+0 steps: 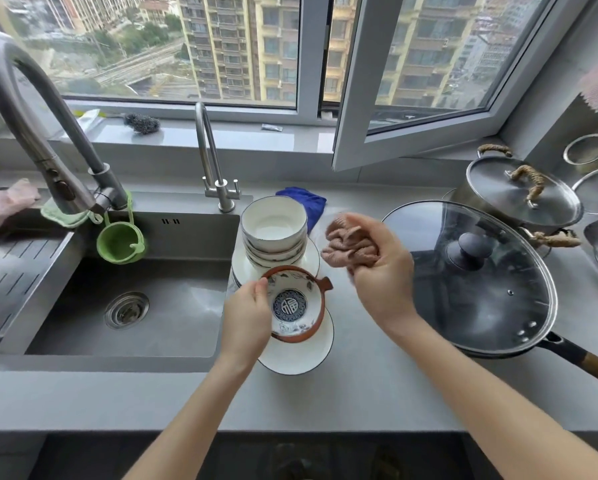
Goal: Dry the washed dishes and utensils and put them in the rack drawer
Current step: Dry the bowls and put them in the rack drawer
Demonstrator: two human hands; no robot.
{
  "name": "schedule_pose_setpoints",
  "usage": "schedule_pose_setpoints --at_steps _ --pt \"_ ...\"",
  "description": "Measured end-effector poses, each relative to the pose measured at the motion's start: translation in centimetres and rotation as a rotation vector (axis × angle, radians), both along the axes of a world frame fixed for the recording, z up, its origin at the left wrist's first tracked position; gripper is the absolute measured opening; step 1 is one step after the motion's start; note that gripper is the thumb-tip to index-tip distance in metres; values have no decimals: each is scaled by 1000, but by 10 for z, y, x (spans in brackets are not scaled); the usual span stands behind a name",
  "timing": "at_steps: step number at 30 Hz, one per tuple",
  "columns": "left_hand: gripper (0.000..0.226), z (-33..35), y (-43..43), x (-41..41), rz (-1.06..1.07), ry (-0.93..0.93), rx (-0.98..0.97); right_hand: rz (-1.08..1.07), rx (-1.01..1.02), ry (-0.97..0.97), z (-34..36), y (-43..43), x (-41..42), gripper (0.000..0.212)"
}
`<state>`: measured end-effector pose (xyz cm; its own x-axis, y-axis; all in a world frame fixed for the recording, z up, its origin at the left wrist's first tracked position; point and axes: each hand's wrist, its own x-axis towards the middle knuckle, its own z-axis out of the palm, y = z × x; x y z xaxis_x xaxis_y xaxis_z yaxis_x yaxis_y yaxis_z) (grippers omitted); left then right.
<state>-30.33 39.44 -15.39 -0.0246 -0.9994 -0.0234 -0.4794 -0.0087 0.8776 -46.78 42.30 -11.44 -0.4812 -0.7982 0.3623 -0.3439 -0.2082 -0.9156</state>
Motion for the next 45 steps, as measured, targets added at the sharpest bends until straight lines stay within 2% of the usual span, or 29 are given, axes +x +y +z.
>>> schedule_pose_setpoints --at_steps 2,4,7,9,10,11,14,16,18,20,22,23,25,29,31,33,36,40,42,43,45 --pt "36 7 -6 3 -37 -3 11 0 3 457 4 5 3 45" --pt "30 14 -9 -1 -84 13 22 80 157 792 0 9 17 56" --pt "32 18 -13 -9 -87 -36 15 343 347 1120 -21 16 42 76" --pt "36 17 -16 -9 -64 -93 13 406 361 1278 -28 20 48 71" --pt "37 16 -18 -8 -68 -119 24 463 401 1270 -25 20 48 64" --pt "38 15 -18 -7 -84 -138 40 525 403 1215 -20 21 47 56" --pt "39 13 -17 -3 -146 -144 112 698 408 822 3 24 38 26" --pt "37 10 -16 2 -163 -128 169 678 438 567 18 30 30 17" --pt "30 7 -20 9 -102 -16 245 585 392 164 32 39 18 5" --pt "21 8 -25 14 -31 175 321 347 253 -153 34 44 5 7" --pt "18 16 -19 8 -42 283 324 220 189 -426 22 42 7 19" --pt "18 21 -12 1 -68 278 277 215 185 -547 15 42 15 30" --pt "18 28 5 -16 -104 153 104 196 186 -705 5 38 39 46" --pt "15 36 15 -23 -148 -64 -174 145 222 -938 8 35 39 20" --pt "16 38 13 -24 -242 -181 -280 185 306 -1061 9 38 24 24" --pt "18 36 9 -27 -342 -207 -338 223 445 -1123 12 45 15 36" --pt "16 34 6 -41 -378 -206 -415 230 516 -1206 12 55 7 24" --pt "14 35 30 -74 -300 -196 -493 -70 397 -1312 7 62 5 21" --pt "17 32 48 -91 -239 -110 -426 -222 356 -1332 2 69 5 13" --pt "19 32 57 -98 -227 -63 -353 -286 321 -1313 1 76 4 5" --pt "15 30 76 -108 -288 -25 -244 -455 277 -1160 4 97 -5 12"
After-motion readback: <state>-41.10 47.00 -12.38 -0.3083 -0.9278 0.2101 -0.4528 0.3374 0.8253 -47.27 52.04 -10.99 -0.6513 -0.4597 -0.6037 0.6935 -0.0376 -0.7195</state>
